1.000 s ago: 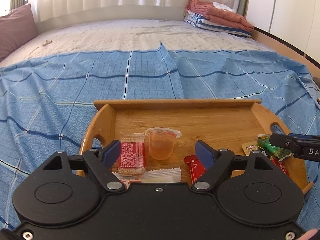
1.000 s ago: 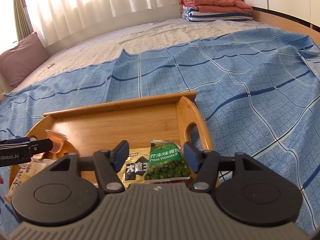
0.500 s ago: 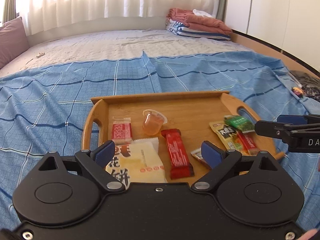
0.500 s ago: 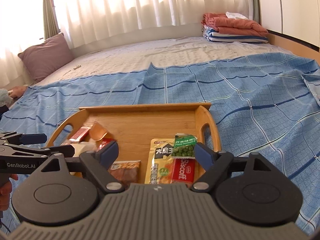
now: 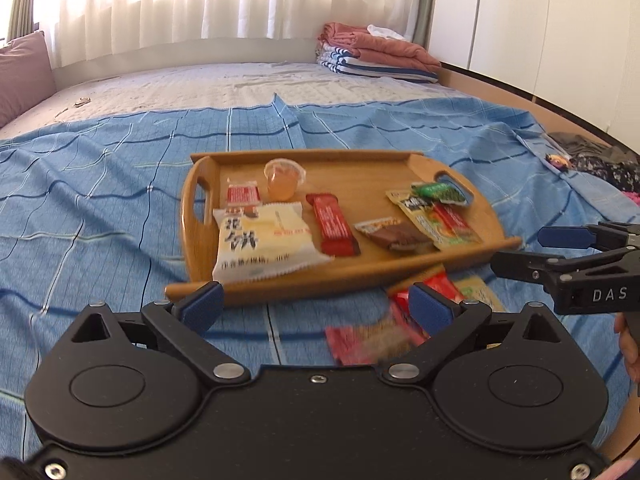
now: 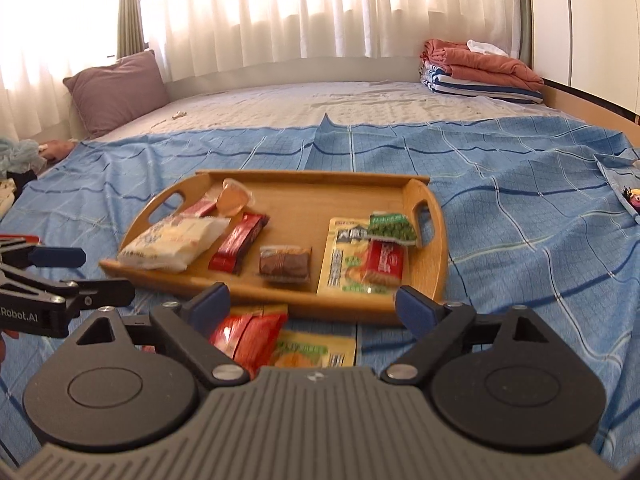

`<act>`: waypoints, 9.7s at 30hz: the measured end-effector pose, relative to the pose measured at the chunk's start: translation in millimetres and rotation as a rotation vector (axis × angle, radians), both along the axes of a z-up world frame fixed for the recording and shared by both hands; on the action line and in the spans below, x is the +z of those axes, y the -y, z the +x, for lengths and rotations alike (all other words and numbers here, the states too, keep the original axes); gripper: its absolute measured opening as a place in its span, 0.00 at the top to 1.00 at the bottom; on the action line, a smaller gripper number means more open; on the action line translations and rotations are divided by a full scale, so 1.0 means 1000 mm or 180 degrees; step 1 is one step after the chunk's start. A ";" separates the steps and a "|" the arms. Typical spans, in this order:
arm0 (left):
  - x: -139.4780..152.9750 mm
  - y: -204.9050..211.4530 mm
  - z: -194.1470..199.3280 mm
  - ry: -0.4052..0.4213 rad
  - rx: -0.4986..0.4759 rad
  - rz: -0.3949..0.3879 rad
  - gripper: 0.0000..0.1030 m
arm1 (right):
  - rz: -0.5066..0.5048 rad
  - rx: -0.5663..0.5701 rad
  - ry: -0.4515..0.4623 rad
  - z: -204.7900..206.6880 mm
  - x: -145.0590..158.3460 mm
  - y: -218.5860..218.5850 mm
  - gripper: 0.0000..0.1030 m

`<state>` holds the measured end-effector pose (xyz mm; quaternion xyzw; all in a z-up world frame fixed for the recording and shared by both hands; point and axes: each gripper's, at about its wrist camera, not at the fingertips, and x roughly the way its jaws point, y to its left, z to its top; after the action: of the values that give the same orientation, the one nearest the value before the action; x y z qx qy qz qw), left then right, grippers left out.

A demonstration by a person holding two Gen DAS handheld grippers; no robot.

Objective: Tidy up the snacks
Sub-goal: 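Withdraw both tools from the tray toward the remaining snacks, then close left tool on the pink wrapped snack while right tool grips a clear wrapped snack, then lift the pink snack with left tool while right tool carries the clear snack toward tray, then carry the pink snack over the tray with left tool while right tool lowers the clear snack, then open left tool over the tray while right tool releases the clear snack, then withdraw both tools from the tray toward the remaining packets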

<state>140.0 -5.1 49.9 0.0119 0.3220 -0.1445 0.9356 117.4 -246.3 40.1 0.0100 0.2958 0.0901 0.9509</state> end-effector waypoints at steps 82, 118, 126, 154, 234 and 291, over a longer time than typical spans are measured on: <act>-0.047 0.041 0.006 -0.0317 -0.0066 0.0082 0.40 | -0.0212 0.0113 0.0266 -0.102 -0.058 -0.055 0.54; 0.000 0.030 -0.008 -0.0016 -0.0073 0.0004 0.41 | -0.0034 -0.0233 0.0384 -0.096 -0.025 -0.023 0.75; 0.019 0.020 0.014 0.0027 0.0046 -0.0146 0.41 | 0.0041 -0.0423 0.0475 -0.080 0.005 0.007 0.75; 0.024 0.006 0.070 -0.0048 0.0283 -0.0199 0.41 | 0.0292 -0.0427 0.0328 0.014 0.010 0.022 0.75; -0.035 0.004 0.283 -0.0678 0.0672 0.0051 0.21 | 0.0405 -0.0366 -0.0546 0.222 -0.037 -0.009 0.37; -0.005 0.077 0.014 -0.0487 -0.0266 -0.0097 0.01 | -0.0286 0.0107 -0.0005 -0.055 -0.043 -0.005 0.00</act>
<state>154.4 -82.3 44.4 0.0000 0.3895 -0.1888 0.9015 62.5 -240.8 -3.1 -0.0375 0.3003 0.0927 0.9486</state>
